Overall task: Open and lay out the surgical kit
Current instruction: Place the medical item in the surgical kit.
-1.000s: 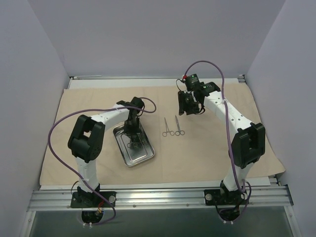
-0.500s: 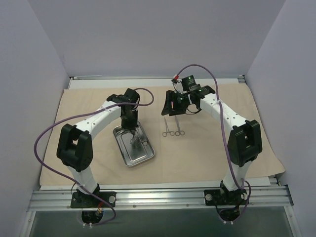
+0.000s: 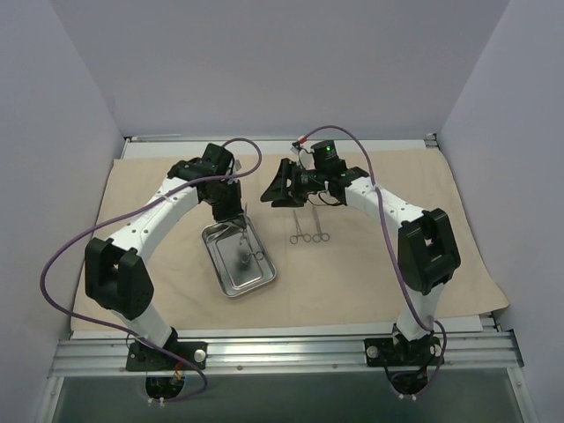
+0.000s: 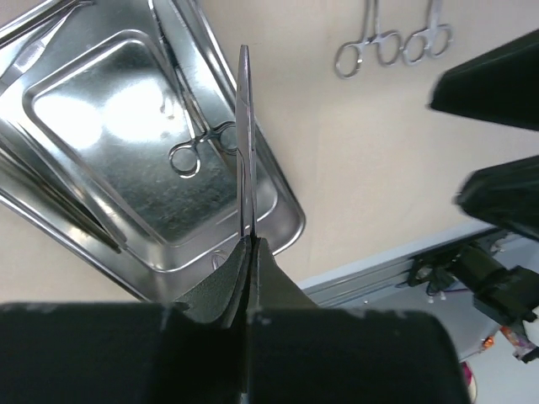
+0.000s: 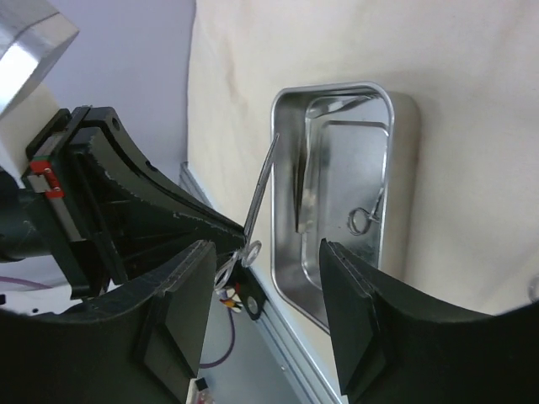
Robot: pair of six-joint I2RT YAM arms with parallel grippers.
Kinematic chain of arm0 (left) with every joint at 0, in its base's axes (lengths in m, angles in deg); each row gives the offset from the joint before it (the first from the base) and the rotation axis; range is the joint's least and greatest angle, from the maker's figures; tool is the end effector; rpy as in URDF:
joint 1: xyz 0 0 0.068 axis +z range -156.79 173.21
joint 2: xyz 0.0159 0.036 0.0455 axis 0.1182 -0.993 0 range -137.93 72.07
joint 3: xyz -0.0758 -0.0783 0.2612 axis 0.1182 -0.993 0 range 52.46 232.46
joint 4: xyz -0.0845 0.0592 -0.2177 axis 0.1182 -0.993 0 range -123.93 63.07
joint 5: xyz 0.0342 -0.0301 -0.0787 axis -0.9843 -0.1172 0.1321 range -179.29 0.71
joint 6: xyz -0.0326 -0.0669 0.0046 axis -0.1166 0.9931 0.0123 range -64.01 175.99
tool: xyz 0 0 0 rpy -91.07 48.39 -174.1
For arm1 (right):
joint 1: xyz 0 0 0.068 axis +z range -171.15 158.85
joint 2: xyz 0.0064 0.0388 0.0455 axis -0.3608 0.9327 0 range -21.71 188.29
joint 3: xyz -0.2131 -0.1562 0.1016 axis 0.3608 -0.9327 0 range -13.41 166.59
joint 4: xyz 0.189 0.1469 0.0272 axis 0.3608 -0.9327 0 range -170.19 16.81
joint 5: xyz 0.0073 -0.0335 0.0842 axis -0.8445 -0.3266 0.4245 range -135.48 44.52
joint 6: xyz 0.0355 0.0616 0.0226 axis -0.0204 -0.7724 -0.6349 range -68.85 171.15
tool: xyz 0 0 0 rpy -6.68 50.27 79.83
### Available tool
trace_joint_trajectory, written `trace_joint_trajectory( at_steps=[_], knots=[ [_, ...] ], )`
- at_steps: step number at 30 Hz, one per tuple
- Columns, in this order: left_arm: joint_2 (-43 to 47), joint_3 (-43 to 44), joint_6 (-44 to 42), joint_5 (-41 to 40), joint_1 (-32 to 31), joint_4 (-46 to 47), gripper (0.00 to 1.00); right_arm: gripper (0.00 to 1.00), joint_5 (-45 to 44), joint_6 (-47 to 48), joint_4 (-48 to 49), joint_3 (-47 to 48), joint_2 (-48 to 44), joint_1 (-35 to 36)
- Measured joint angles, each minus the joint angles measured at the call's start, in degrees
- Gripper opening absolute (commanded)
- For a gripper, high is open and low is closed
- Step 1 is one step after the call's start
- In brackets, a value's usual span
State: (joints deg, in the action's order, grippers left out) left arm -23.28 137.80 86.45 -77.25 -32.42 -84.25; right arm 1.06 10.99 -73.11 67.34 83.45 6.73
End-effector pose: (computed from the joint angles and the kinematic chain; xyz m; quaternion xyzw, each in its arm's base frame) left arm 0.2898 -0.1536 0.2825 -0.0205 0.9751 -0.1826 0.1242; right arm 0.3556 0.2395 0.2928 -0.1304 0.7904 0.5538 0.2271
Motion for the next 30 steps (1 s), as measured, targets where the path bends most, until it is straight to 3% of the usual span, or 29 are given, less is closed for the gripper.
trace_joint_trajectory(
  at_steps=[15,30],
  knots=[
    [2.12,2.03,5.84,8.61,1.05,2.08,0.02,0.52,4.11,-12.72,15.96,-2.89,0.09,1.22],
    [3.1,4.5,8.76,12.37,1.46,4.09,0.02,0.49,5.84,-16.46,21.07,-5.29,0.66,1.9]
  ],
)
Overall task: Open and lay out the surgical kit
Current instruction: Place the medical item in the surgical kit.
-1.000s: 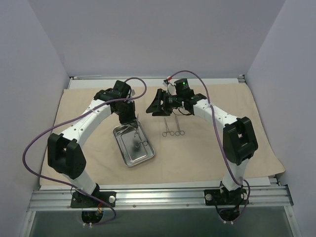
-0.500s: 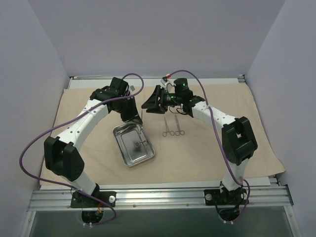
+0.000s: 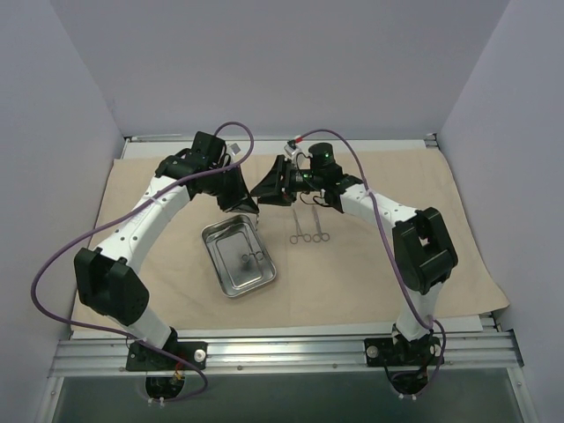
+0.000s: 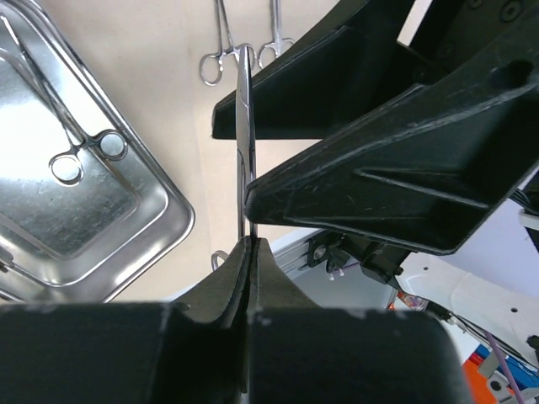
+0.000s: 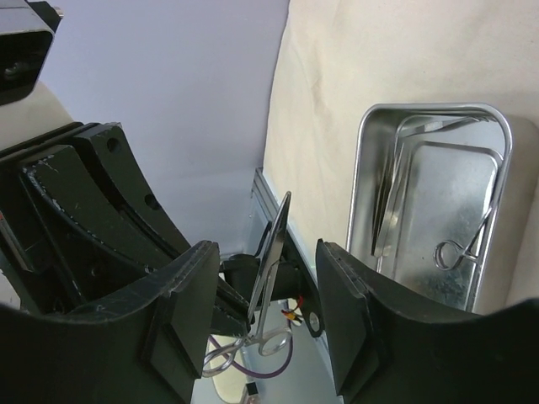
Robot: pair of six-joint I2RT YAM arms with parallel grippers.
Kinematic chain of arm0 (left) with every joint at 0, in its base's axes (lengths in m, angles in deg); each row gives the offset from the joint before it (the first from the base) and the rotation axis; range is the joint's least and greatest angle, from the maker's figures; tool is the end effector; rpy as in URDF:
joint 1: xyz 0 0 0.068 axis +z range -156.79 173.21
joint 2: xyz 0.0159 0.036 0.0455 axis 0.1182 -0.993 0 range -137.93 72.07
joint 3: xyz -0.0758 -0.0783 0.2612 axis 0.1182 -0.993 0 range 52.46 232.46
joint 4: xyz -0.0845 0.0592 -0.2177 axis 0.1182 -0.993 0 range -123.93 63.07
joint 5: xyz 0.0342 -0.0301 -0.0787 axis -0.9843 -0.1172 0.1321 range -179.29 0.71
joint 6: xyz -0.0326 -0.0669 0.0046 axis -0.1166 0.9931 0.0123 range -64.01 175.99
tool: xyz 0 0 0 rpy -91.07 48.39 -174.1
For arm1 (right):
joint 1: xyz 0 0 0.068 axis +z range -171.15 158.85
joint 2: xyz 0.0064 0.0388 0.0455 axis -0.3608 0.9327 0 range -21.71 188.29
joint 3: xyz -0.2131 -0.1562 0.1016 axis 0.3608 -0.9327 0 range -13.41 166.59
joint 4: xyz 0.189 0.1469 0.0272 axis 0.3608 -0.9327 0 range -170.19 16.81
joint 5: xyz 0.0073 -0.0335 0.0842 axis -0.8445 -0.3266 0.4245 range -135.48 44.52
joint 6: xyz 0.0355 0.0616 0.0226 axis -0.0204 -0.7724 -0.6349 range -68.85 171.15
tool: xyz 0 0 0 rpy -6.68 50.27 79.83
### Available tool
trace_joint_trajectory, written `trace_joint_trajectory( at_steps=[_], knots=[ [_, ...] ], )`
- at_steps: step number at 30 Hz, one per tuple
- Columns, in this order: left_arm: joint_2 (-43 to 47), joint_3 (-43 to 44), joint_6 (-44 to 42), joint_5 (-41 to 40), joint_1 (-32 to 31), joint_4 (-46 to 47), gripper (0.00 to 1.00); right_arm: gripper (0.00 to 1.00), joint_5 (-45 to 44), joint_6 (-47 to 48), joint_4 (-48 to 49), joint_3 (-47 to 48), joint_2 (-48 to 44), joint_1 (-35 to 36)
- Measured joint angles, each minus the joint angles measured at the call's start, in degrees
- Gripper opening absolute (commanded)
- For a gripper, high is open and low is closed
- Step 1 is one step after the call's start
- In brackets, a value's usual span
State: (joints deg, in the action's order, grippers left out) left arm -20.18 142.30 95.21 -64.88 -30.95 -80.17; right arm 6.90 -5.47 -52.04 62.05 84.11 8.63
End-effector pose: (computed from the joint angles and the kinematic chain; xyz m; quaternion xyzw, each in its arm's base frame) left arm 0.2905 -0.1588 0.3303 -0.0605 0.9339 -0.3235 0.1395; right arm 0.3472 0.2558 0.2988 -0.1196 0.7312 0.6431 0.1938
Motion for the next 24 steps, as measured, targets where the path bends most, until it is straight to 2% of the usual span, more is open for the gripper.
trace_joint_trajectory(
  at_steps=[5,13,16,20,21,23,24],
  knots=[
    [0.09,0.0,1.14,1.51,0.11,1.36,0.02,0.47,0.87,-1.03,2.23,-0.11,0.09,0.24],
    [0.66,0.0,2.91,3.37,0.74,4.24,0.02,0.38,2.27,-3.43,6.78,-1.55,0.09,0.33],
    [0.9,0.0,3.74,4.04,1.05,5.29,0.02,0.26,2.71,-4.04,8.07,-1.77,0.09,0.33],
    [0.98,-0.24,3.96,4.33,1.27,5.86,0.03,0.03,3.43,-5.44,10.21,-1.81,0.09,0.31],
    [0.98,-0.37,3.96,4.52,1.29,5.95,0.06,0.0,3.56,-5.49,10.54,-1.81,0.09,0.31],
    [0.98,-0.37,3.93,4.63,1.4,5.97,0.19,0.0,3.61,-5.86,10.58,-1.81,0.09,0.31],
    [0.98,-0.39,3.91,4.74,1.44,5.99,0.3,0.0,3.58,-5.75,10.56,-1.81,0.09,0.31]
  ],
)
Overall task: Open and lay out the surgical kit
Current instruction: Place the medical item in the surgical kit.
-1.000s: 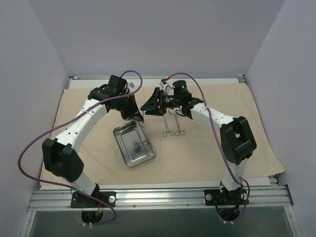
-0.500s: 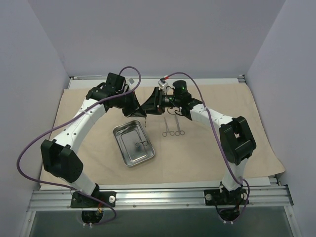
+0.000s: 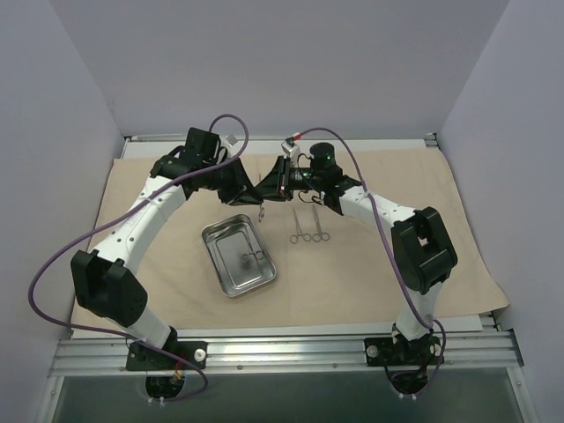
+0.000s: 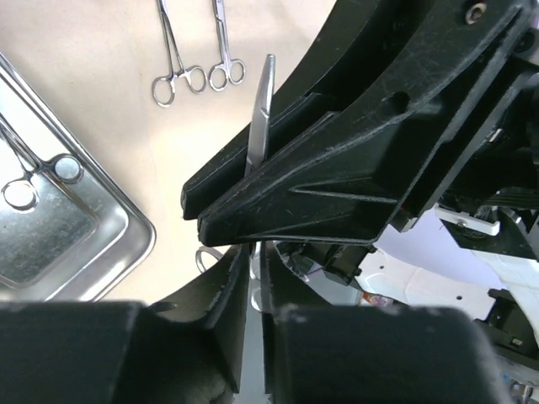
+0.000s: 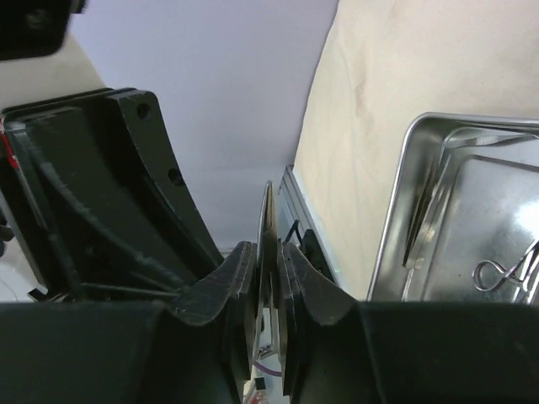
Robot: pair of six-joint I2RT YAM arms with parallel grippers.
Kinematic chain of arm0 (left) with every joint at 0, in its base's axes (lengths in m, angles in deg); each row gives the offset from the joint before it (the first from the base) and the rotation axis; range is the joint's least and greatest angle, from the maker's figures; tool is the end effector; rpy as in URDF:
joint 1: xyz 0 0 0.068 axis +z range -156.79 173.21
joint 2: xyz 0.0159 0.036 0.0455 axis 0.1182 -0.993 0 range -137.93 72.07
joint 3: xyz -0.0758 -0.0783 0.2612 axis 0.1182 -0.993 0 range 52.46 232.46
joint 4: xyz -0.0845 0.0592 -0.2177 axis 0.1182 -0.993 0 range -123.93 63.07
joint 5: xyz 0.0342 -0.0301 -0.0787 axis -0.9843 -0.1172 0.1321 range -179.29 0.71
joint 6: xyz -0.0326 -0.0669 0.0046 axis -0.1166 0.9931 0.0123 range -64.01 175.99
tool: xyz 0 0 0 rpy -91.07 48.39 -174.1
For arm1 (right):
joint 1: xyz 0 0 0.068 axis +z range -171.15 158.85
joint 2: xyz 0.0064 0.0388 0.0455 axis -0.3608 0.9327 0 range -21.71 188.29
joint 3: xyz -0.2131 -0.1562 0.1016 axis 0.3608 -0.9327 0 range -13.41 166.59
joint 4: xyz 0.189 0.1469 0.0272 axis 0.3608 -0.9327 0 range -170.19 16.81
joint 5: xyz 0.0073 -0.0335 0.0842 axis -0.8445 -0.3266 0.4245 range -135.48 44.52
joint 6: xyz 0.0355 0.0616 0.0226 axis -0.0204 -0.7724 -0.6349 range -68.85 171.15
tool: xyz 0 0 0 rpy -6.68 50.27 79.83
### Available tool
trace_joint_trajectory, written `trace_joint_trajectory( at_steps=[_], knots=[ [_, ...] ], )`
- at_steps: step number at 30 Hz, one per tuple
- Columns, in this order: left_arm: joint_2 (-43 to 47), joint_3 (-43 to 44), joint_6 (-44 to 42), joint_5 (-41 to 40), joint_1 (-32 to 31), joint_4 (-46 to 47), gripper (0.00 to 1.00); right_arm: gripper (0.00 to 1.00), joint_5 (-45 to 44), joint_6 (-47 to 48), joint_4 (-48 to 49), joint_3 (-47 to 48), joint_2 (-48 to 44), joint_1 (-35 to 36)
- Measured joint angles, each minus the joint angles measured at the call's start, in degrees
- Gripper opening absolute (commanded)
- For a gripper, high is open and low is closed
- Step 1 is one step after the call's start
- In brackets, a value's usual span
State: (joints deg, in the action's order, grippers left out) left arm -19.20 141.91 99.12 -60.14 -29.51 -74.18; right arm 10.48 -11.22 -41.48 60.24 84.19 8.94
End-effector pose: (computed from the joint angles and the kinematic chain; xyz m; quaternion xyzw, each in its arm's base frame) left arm 0.2973 -0.1577 0.3437 -0.0741 0.9080 -0.3818 0.1559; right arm 0.3416 0.2579 0.3083 -0.1427 0.6945 0.6793 0.1892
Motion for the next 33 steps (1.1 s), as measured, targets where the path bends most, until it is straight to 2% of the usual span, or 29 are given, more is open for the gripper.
trace_joint_trajectory(
  at_steps=[5,10,14,19,25,33],
  knots=[
    [0.0,-0.04,-0.46,0.22,1.25,0.35,0.41,0.0,-1.4,5.05,-8.28,0.42,0.0,-0.57],
    [0.0,0.68,-3.17,-2.01,4.04,-1.95,0.45,0.0,-8.24,15.26,-27.85,5.53,0.46,-2.75],
    [0.0,1.79,-6.34,-5.49,5.27,-4.92,0.45,0.0,-22.1,26.08,-47.32,15.13,3.04,-4.48],
    [-0.13,0.52,-8.94,-8.07,5.03,-6.56,0.45,0.0,-39.47,35.91,-62.45,22.23,5.95,-5.01],
    [-0.79,-3.65,-9.57,-8.59,4.61,-6.97,0.45,0.0,-52.74,41.92,-70.18,23.85,11.1,-5.4],
    [-2.36,-3.72,-10.56,-8.57,3.63,-7.3,0.44,0.0,-62.77,45.68,-71.49,24.92,17.03,-5.79]
  ],
)
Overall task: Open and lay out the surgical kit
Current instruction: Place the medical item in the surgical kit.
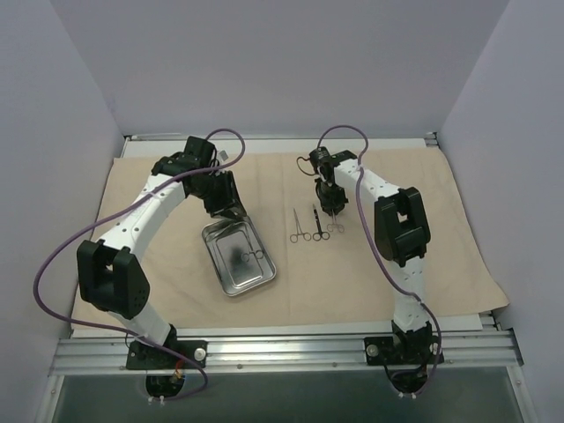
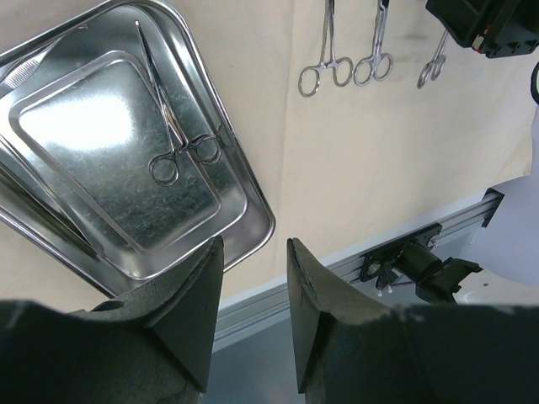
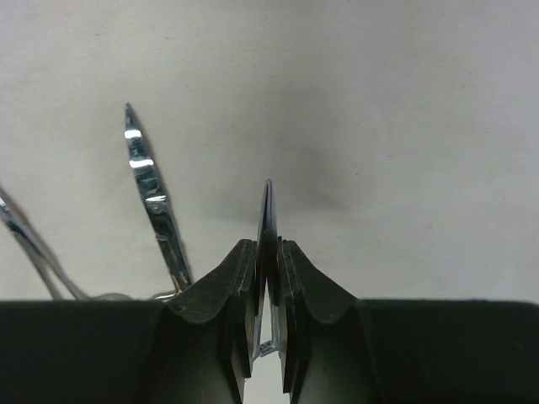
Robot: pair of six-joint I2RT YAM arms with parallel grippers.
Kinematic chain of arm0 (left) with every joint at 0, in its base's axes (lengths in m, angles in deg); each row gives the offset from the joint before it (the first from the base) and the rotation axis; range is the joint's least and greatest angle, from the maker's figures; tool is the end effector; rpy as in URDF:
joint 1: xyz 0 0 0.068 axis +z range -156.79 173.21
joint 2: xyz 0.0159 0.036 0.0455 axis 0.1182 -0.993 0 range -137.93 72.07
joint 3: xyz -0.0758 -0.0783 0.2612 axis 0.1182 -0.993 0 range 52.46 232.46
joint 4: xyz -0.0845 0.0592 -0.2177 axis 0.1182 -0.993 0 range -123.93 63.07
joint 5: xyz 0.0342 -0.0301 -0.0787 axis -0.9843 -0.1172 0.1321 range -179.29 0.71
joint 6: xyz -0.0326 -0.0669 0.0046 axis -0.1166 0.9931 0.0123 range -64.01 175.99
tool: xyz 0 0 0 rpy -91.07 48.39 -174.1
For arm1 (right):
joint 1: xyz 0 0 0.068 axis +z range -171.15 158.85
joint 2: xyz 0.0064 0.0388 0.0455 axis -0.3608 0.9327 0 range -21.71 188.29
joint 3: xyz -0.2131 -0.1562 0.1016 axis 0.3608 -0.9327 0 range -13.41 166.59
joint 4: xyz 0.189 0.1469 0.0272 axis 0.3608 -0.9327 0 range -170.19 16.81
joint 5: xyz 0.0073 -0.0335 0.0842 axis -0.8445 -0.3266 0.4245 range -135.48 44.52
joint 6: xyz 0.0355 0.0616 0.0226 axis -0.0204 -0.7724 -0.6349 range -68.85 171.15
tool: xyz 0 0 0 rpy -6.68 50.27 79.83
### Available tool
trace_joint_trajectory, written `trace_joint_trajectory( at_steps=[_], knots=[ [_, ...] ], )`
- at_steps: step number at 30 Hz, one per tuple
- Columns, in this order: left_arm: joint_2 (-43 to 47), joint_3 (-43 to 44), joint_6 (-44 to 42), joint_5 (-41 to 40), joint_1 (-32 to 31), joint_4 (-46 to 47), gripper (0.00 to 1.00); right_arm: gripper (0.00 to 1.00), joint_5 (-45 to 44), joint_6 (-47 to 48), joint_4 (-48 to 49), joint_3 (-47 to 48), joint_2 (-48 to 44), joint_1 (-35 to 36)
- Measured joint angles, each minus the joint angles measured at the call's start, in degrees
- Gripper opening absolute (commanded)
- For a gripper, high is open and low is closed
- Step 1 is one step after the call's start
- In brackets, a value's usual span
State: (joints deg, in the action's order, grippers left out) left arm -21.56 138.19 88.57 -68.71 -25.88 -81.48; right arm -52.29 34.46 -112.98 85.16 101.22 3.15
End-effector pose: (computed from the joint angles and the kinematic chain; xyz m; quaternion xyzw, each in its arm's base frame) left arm 0.3026 -0.1281 0.2988 -0.0700 0.9540 -0.2582 0.1353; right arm 0.4191 0.1811 0.1841 -0.0513 0.9717 0.0239 0.2294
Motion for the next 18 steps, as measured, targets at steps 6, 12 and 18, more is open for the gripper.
trace_joint_trajectory(
  at_steps=[6,12,18],
  knots=[
    [-0.39,0.0,-0.42,0.0,-0.09,-0.57,0.44,0.0,-3.93,1.31,0.0,0.13,0.94,-0.26],
    [-1.49,0.0,-0.5,0.02,-0.09,-0.57,0.44,0.0,-4.9,1.79,0.15,0.13,1.53,-0.26],
    [-1.99,0.0,-0.5,0.02,-0.09,-0.57,0.44,0.05,-4.87,1.79,1.01,-0.15,2.58,-0.26]
  ],
)
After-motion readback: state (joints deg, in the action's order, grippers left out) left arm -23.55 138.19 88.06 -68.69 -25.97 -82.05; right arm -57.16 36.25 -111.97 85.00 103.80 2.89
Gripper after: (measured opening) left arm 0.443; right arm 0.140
